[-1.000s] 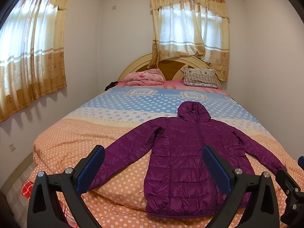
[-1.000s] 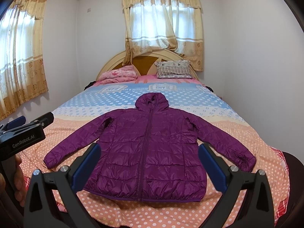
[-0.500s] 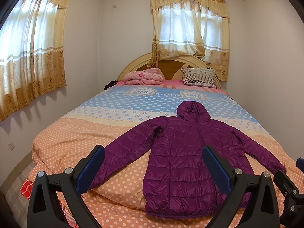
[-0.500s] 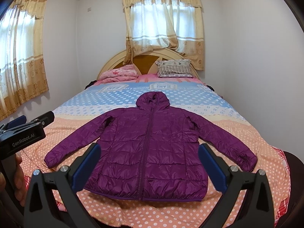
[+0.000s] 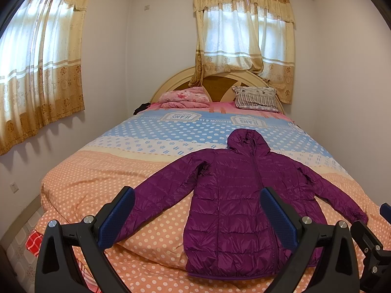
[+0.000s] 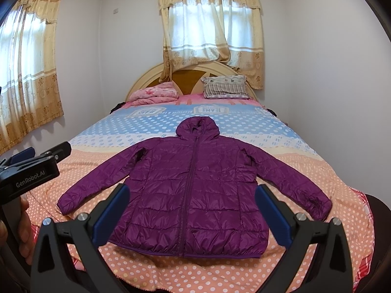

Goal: Fold large clothes

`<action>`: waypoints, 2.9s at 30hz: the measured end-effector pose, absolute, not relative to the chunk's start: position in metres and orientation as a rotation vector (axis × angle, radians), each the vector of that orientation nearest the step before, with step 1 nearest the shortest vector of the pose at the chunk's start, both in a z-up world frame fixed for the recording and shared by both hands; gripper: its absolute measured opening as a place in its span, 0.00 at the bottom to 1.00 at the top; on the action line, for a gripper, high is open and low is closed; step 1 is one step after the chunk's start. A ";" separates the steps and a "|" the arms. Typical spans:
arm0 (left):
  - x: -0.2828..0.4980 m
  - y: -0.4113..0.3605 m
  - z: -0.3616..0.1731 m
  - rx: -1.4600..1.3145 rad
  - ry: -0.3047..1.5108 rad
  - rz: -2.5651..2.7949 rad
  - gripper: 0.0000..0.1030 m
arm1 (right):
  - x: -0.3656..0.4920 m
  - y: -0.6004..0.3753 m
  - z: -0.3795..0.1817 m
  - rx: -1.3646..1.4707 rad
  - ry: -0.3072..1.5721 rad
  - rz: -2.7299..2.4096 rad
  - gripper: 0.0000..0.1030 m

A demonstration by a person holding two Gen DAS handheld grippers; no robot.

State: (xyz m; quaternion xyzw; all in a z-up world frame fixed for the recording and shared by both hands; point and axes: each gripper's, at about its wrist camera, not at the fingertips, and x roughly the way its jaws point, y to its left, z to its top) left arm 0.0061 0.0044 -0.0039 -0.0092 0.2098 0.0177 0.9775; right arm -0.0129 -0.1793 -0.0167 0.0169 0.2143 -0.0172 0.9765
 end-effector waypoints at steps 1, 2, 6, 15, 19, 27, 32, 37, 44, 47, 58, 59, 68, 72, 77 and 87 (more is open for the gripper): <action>0.006 0.006 -0.005 -0.019 0.423 0.035 0.99 | -0.013 -0.179 -0.016 0.034 0.434 -0.033 1.00; 0.006 0.005 -0.005 -0.020 0.424 0.036 0.99 | -0.013 -0.179 -0.017 0.034 0.435 -0.032 1.00; 0.007 0.003 -0.009 -0.018 0.429 0.036 0.99 | -0.013 -0.179 -0.017 0.033 0.437 -0.031 1.00; 0.014 0.005 -0.017 -0.026 0.468 -0.004 0.99 | -0.009 -0.184 -0.021 0.050 0.442 -0.015 1.00; 0.025 -0.004 -0.032 0.004 0.498 -0.030 0.99 | 0.007 -0.213 -0.041 0.122 0.479 -0.028 1.00; 0.083 -0.007 -0.080 0.049 0.583 -0.027 0.99 | 0.041 -0.329 -0.095 0.236 0.578 -0.288 1.00; 0.133 -0.009 -0.113 0.046 0.662 -0.035 0.99 | 0.048 -0.440 -0.134 0.393 0.653 -0.512 0.92; 0.177 -0.016 -0.139 0.085 0.678 0.021 0.99 | 0.058 -0.491 -0.150 0.453 0.706 -0.613 0.82; 0.231 -0.017 -0.172 0.142 0.719 0.102 0.99 | 0.080 -0.511 -0.179 0.409 0.841 -0.642 0.40; 0.250 -0.010 -0.180 0.143 0.736 0.136 0.99 | 0.075 -0.513 -0.172 0.364 0.833 -0.632 0.20; 0.285 0.020 -0.164 0.064 0.742 0.188 0.99 | 0.128 -0.487 -0.106 0.195 0.690 -0.575 0.10; 0.286 0.020 -0.162 0.060 0.739 0.188 0.99 | 0.136 -0.477 -0.097 0.172 0.670 -0.554 0.10; 0.300 0.026 -0.150 0.043 0.717 0.183 0.99 | 0.214 -0.359 -0.069 -0.042 0.599 -0.341 0.10; 0.303 0.033 -0.154 0.046 0.718 0.191 0.99 | 0.251 -0.312 -0.086 -0.113 0.608 -0.254 0.10; 0.306 0.044 -0.162 0.050 0.741 0.208 0.99 | 0.295 -0.260 -0.116 -0.173 0.649 -0.165 0.10; 0.303 0.029 -0.146 0.044 0.730 0.148 0.99 | 0.277 -0.237 -0.134 -0.155 0.620 -0.017 0.79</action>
